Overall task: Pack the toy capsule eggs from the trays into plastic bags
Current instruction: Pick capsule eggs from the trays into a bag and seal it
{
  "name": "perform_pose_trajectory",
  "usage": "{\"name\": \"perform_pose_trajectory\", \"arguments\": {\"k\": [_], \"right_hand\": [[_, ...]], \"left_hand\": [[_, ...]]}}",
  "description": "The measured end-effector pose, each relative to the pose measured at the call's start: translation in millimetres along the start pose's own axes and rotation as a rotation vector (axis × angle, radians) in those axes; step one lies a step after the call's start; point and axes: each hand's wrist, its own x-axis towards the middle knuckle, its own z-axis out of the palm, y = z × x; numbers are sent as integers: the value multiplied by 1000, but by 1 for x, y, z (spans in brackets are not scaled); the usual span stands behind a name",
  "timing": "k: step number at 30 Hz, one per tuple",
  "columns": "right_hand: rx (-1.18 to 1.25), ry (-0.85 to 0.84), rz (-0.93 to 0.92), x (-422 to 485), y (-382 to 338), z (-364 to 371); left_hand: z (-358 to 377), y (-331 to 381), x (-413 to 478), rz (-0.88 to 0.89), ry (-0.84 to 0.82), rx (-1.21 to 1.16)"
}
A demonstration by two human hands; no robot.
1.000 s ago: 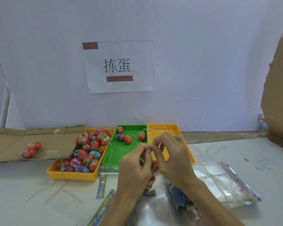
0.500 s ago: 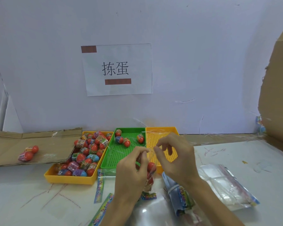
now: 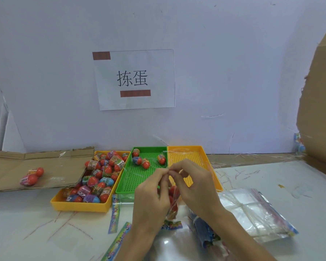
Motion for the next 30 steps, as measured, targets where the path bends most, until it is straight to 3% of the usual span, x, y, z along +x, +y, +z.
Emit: {"name": "perform_pose_trajectory", "arguments": {"k": [16,21,25,27,30], "right_hand": [[9,0,14,0,-2,-3],[34,-49,15,0,-1,-3],[-50,10,31,3,-1,-2],[-52,48,111,5,0,-4],[49,35,396,6,3,-5]], "left_hand": [[-1,3,0,13,-26,15],[-2,2,1,-12,-2,9],[-2,5,4,-71,60,-51],[-2,6,6,-125,114,-89],[-4,6,8,-233,171,-152]]}}
